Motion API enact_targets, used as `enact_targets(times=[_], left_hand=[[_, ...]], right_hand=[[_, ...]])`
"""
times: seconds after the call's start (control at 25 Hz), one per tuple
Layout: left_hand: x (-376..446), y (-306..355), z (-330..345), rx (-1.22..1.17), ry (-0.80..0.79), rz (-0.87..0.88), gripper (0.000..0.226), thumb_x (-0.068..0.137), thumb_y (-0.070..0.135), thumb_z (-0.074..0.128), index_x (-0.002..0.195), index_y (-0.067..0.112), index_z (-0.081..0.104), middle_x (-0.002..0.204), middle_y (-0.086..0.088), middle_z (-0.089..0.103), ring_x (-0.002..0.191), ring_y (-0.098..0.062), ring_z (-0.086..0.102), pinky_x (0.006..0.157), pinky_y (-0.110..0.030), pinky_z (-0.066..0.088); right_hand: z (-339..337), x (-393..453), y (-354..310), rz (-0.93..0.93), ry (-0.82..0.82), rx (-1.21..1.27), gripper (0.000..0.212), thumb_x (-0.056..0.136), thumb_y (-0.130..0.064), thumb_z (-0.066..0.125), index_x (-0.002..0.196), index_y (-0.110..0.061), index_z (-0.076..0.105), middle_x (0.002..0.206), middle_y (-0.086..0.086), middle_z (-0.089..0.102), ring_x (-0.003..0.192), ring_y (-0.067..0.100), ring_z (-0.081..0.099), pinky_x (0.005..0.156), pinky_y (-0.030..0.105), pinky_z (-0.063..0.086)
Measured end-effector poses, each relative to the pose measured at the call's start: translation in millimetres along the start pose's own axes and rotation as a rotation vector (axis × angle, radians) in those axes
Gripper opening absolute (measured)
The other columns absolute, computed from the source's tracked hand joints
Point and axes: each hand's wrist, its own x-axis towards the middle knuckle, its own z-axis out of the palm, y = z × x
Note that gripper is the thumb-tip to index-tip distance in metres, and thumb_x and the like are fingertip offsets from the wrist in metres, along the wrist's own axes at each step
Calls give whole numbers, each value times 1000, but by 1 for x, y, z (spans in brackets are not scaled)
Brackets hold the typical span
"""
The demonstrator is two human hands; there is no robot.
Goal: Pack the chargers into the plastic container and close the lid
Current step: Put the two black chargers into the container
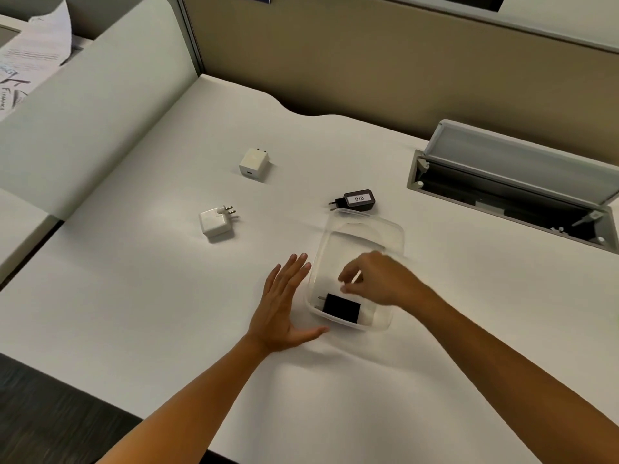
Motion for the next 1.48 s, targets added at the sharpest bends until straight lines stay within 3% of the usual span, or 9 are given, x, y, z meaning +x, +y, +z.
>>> enact_targets(times=[0.12, 0.24, 0.44, 0.56, 0.72, 0.84, 1.0, 1.16, 1.48], left_hand=[[-2, 2, -4, -151, 71, -115, 94, 86, 60, 56, 157, 14, 16, 165, -5, 21, 152, -27, 21, 119, -55, 26], [2, 2, -6, -263, 118, -229, 88, 91, 60, 46, 156, 8, 17, 165, -3, 23, 151, -23, 24, 118, -53, 31], [2, 4, 2, -254, 67, -252, 87, 92, 60, 45, 156, 8, 18, 164, -2, 24, 151, -19, 26, 120, -46, 31], [0, 2, 4, -247, 67, -268, 85, 92, 58, 45, 156, 9, 18, 164, -1, 25, 150, -19, 27, 119, -44, 31], [-4, -3, 1, -229, 59, -280, 84, 92, 59, 44, 156, 11, 20, 163, 0, 27, 150, -17, 28, 119, -41, 32], [-7, -6, -3, -205, 69, -300, 83, 92, 59, 43, 156, 12, 22, 163, 2, 28, 149, -16, 30, 118, -40, 33], [-8, -9, -6, -174, 62, -290, 81, 92, 61, 41, 155, 12, 25, 161, 2, 31, 147, -15, 33, 117, -41, 35], [-9, -10, -5, -157, 65, -298, 82, 92, 63, 39, 155, 13, 27, 161, 1, 33, 146, -15, 34, 116, -41, 36], [-9, 1, 2, -158, 30, -304, 80, 91, 63, 39, 155, 15, 28, 160, 2, 34, 145, -14, 36, 115, -42, 37]], right_hand=[[-37, 11, 8, -7, 327, 209, 11, 83, -38, 69, 91, -33, 75, 81, -22, 70, 69, -7, 66, 63, 14, 47], [-75, 49, 24, -29, 536, 244, 8, 86, -30, 67, 90, -31, 74, 83, -16, 70, 73, -2, 66, 62, 14, 46], [-99, 121, 61, 13, 181, -46, 44, 81, -17, 77, 123, -19, 63, 124, 2, 64, 112, 23, 61, 96, 37, 51], [-92, 140, 69, -31, 61, -286, 49, 79, -18, 77, 125, -21, 62, 124, 5, 64, 109, 27, 59, 90, 38, 49], [-83, 146, 67, -80, 113, -271, 38, 81, -16, 75, 118, -18, 65, 116, 9, 67, 102, 29, 61, 86, 39, 51], [-89, 130, 61, -65, 260, -44, 42, 78, -10, 78, 118, -14, 66, 117, 9, 68, 107, 28, 61, 95, 42, 51], [-98, 68, 41, -29, 433, 157, 47, 72, -26, 84, 115, -27, 67, 106, -6, 69, 96, 14, 64, 84, 32, 55], [-54, 7, 8, -24, 296, 119, 46, 62, -38, 84, 105, -38, 67, 94, -15, 71, 85, 8, 67, 78, 28, 51], [26, -5, 10, 161, 164, -44, 37, 78, -25, 76, 113, -20, 67, 106, 4, 70, 92, 25, 65, 71, 30, 50]])
